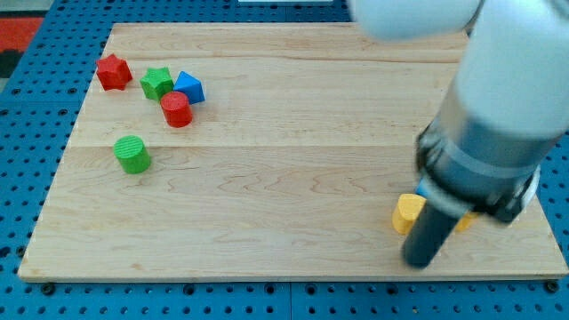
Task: Push the green circle diagonally left above the blue cube
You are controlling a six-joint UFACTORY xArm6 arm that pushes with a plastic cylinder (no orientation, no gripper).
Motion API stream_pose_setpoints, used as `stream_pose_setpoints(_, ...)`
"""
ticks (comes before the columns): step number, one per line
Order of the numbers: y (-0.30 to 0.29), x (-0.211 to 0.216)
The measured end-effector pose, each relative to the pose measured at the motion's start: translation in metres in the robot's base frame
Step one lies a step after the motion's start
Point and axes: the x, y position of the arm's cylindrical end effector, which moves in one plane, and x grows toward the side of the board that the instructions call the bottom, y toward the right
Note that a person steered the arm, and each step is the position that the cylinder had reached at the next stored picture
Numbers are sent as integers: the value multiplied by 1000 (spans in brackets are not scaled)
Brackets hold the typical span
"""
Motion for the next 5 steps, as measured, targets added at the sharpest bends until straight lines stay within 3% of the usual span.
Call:
stream_pose_setpoints(1, -134, -17)
stream_pose_setpoints(2, -260, -71)
stream_pose_setpoints(3, -323, -133)
stream_pose_setpoints(4, -319, -157)
stream_pose_setpoints(5, -358, -170)
